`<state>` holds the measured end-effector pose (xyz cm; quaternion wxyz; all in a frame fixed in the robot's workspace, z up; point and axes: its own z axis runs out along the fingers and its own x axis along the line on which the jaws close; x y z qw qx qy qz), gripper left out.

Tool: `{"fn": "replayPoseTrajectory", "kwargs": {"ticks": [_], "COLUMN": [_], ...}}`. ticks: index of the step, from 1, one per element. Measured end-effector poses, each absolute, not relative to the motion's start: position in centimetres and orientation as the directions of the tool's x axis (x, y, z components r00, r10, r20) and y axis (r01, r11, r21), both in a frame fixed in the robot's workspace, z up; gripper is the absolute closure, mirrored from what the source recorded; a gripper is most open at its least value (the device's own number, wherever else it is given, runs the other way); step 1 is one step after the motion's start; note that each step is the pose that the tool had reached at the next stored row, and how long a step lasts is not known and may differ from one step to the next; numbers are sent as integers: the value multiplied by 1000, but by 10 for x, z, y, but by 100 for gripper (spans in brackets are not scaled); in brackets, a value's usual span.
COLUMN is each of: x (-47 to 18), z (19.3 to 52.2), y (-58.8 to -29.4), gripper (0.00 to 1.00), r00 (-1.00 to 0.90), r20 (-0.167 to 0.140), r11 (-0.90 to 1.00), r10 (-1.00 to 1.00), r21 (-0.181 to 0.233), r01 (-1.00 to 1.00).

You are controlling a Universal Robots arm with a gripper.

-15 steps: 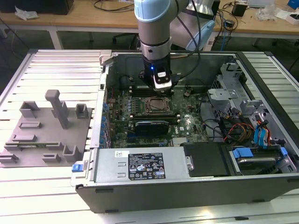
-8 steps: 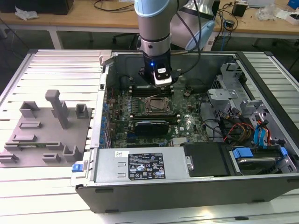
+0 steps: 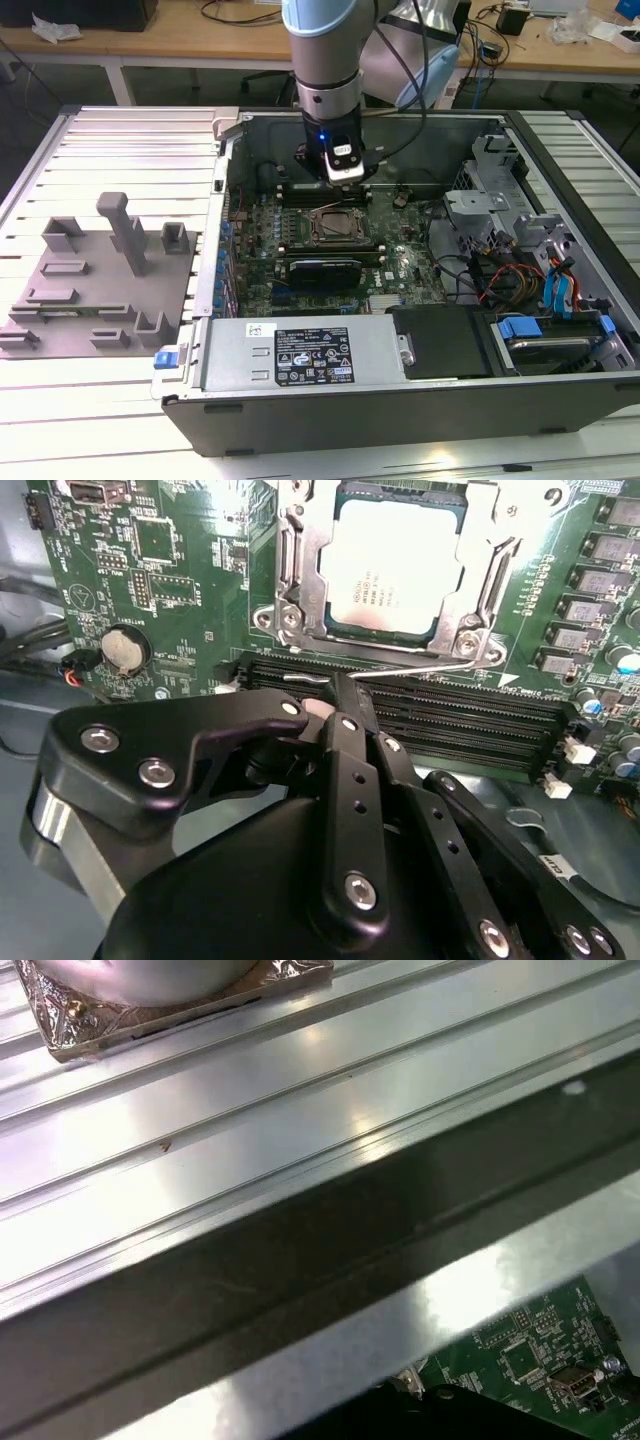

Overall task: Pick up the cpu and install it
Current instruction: 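Install the first cpu locking lever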

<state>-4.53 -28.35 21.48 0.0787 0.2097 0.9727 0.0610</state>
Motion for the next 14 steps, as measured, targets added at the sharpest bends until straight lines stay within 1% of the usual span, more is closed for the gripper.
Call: {"fn": "replayPoseTrajectory", "kwargs": {"ticks": [14], "x": [-47], "z": [208], "y": [-284], "gripper": [89], "r00": [-925], "r20": [-129], "r11": [929], "r10": [356], "r21": [151], "r01": [336]}}
